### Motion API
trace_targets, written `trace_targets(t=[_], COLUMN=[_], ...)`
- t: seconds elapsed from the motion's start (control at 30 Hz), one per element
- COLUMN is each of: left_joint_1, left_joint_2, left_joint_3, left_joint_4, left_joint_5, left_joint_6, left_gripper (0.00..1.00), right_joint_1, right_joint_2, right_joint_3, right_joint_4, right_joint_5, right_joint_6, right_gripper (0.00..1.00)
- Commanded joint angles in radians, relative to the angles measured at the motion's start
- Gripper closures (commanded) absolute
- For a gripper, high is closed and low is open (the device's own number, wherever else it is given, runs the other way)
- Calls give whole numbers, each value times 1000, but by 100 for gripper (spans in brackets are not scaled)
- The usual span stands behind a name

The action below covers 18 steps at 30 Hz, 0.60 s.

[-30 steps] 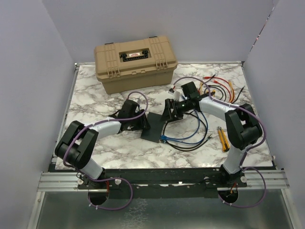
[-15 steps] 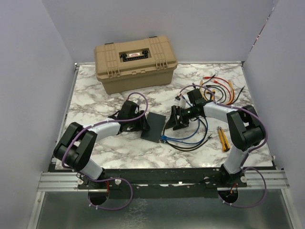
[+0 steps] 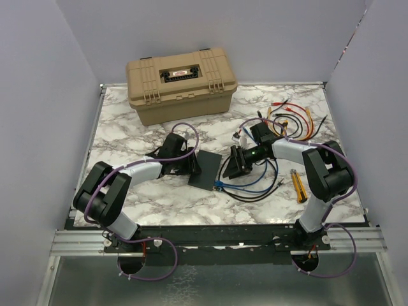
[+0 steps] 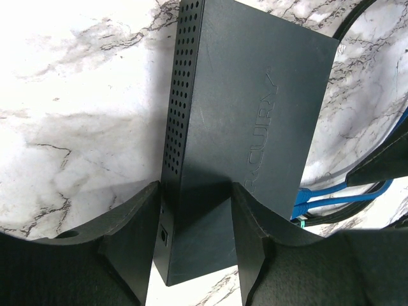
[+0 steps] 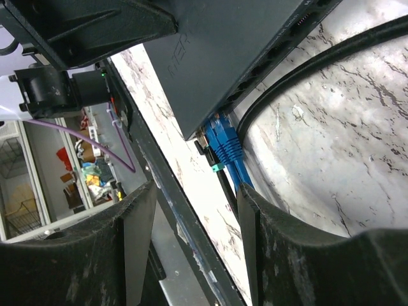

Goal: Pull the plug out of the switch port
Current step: Pull the connector from the switch port.

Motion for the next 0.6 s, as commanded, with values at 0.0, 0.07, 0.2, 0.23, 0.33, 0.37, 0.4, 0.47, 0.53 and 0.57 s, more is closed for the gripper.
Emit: trace_targets(t=[0.0,0.07,0.2,0.23,0.33,0.37,0.4,0.47,0.53,0.57], left_joint_1=[-3,-5,-5,-5,-6,-5,-5,-6,-5,-5], left_joint_2=[46,46,42,41,46,49,53,62,71,73], left_joint_3=[-40,-49,-57,-57,-57,-57,-55,-52,-45,-40], left_joint_4=[-125,-121,-118,-118,-116,-116,-113,-110,-107,-106], left_joint_5=[-38,-37,-36,-35,-33,-32,-32,-31,-31,-29], left_joint_6=[26,22,19,19,18,16,16,13,9,6], left_gripper=[52,52,53,53,54,54,55,56,57,58], right_joint_1=[3,4,3,4,11,15,18,26,39,44], right_joint_2=[-21,-19,-13,-8,7,14,23,48,74,88], right_joint_3=[-3,-5,-10,-10,-11,-9,-4,14,39,54], right_joint_4=[-3,6,20,26,44,53,61,74,82,84], right_joint_5=[-2,9,42,49,69,75,77,79,87,92], right_joint_6=[-8,-5,-13,-15,-20,-20,-20,-16,-9,-5], right_gripper=[43,42,40,40,40,40,40,40,41,42])
